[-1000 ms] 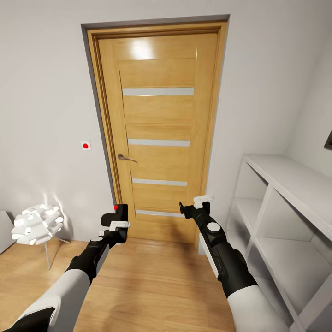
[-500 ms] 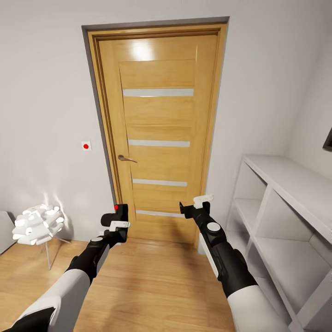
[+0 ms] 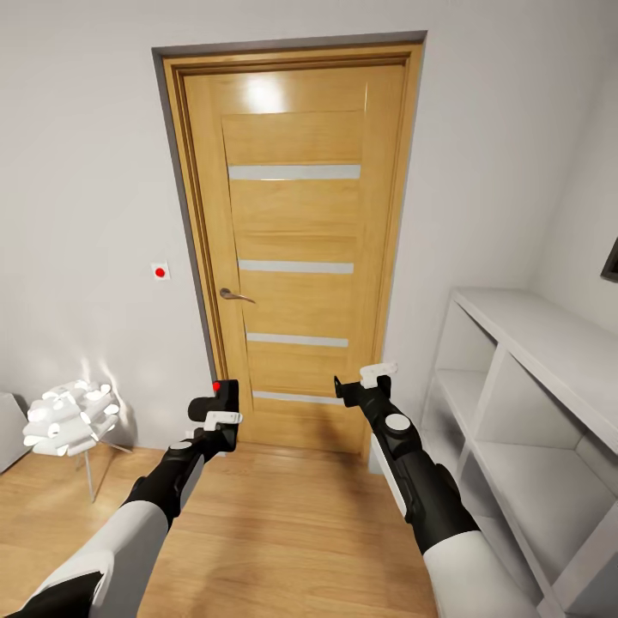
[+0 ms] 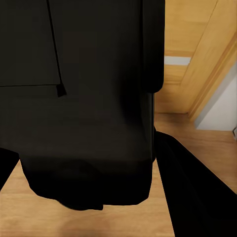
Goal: Attach the digital camera to the camera tripod in the bedroom.
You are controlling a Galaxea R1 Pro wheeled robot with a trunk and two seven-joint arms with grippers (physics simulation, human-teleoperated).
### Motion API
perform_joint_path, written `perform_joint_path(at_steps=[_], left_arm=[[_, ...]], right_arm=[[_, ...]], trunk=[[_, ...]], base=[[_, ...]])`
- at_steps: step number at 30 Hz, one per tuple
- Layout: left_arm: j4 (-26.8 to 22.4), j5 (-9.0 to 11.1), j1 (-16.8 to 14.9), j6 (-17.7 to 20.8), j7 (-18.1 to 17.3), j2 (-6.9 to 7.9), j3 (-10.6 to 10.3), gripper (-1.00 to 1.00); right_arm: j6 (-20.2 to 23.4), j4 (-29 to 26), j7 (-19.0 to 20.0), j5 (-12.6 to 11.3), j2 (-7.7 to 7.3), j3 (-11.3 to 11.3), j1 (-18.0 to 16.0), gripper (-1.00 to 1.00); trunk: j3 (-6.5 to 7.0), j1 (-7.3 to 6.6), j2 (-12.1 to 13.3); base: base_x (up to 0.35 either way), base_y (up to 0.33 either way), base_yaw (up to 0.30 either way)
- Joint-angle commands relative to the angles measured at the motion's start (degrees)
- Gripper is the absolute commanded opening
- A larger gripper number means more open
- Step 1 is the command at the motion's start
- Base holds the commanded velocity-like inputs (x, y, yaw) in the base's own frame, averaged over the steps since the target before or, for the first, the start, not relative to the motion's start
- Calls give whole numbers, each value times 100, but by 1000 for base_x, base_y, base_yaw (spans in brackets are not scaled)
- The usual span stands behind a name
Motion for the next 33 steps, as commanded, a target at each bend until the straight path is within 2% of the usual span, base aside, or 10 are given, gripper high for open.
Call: perform_joint_path(at_steps=[1,23,33], left_arm=[[-12,-52,-3,31,-53,-8,49,-100],[45,-52,0,22,-53,-14,49,-100],[111,-52,1,22,-53,-28,45,-100]], right_arm=[[40,-8,-14,56,-1,9,-3,100],[41,-8,-14,56,-1,10,-3,100],[41,-8,-14,56,-1,10,-2,100]], trunk=[[-7,3,-8],[-7,3,-8],[-7,3,-8]], base=[[0,0,0],[0,0,2],[0,0,214]])
